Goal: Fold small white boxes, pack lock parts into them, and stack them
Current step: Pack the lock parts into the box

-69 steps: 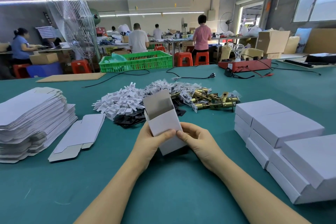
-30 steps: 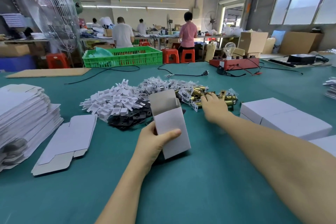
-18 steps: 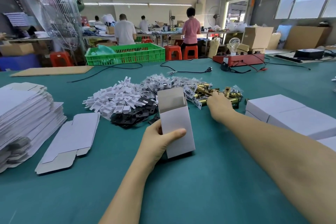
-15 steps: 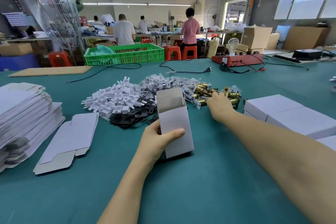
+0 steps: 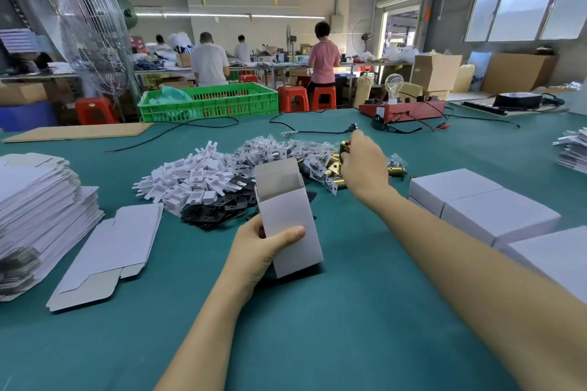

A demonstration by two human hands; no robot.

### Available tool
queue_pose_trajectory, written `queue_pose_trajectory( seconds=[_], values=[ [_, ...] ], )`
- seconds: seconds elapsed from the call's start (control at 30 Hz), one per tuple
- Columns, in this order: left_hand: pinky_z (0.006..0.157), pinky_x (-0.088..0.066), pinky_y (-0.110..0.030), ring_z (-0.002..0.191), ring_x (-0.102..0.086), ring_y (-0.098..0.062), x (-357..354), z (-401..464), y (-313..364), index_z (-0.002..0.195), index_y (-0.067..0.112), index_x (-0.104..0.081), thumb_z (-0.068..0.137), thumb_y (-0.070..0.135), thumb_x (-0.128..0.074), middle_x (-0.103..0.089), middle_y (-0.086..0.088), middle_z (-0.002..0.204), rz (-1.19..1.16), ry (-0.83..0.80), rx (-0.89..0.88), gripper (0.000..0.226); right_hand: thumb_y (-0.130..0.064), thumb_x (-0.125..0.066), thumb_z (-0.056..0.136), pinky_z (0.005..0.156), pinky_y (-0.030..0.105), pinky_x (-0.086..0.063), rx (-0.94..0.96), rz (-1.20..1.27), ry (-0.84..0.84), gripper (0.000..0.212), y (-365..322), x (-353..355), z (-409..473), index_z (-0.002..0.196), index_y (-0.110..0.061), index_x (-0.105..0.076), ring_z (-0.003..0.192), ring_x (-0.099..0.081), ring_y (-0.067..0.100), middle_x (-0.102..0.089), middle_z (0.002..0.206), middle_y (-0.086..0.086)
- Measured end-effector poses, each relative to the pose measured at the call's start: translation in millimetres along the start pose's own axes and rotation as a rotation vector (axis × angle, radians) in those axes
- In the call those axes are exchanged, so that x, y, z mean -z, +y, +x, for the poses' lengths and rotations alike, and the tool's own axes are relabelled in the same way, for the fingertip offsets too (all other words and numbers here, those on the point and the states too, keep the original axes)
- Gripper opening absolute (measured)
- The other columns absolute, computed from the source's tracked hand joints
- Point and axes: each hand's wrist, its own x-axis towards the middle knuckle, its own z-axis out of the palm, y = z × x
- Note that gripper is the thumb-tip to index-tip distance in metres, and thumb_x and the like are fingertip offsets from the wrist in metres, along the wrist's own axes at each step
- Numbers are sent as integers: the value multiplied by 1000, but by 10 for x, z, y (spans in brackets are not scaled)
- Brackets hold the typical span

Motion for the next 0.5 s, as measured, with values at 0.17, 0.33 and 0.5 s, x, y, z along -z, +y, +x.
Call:
queue_pose_trajectory(
  seconds=[0.17,0.33,0.5],
  values=[
    [68,-56,-21,92,-72,-14,-37,-36,12,102,24,-73,64,21,-86,-77,5,98,30,-14,-35,40,-9,-61,88,74,36,-50,-258,672,88,8,17,431,-141,89,-14,-55,83,-61,22,-63,92,2],
    [91,-55,-42,100,-70,-17,-128,-62,-12,105,25,-73,61,26,-82,-75,5,102,167,-2,-86,45,3,-62,88,75,25,-58,-361,1254,-32,14,51,901,-182,87,-9,-57,86,-66,20,-64,91,8],
    [85,-55,-31,101,-68,-18,-122,-70,-29,105,31,-71,64,25,-81,-75,7,102,230,-62,-86,43,-2,-63,76,73,27,-58,-136,1527,-403,16,8,1181,-238,91,-6,-60,85,-71,23,-73,87,9]
  ],
)
